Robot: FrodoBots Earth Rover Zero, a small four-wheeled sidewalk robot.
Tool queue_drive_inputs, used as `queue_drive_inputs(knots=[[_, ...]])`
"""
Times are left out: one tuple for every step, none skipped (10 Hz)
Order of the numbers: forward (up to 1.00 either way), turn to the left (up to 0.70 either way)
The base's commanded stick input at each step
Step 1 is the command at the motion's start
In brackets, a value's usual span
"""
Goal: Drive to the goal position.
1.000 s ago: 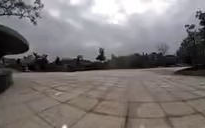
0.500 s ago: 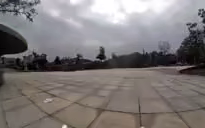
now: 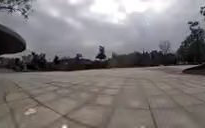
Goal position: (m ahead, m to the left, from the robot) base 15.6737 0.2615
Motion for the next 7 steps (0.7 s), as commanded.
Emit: queue_drive_inputs(knots=[[1.00,0.00],[1.00,0.00],[1.00,0.00],[1.00,0.00],[1.00,0.00],[1.00,0.00],[1.00,0.00]])
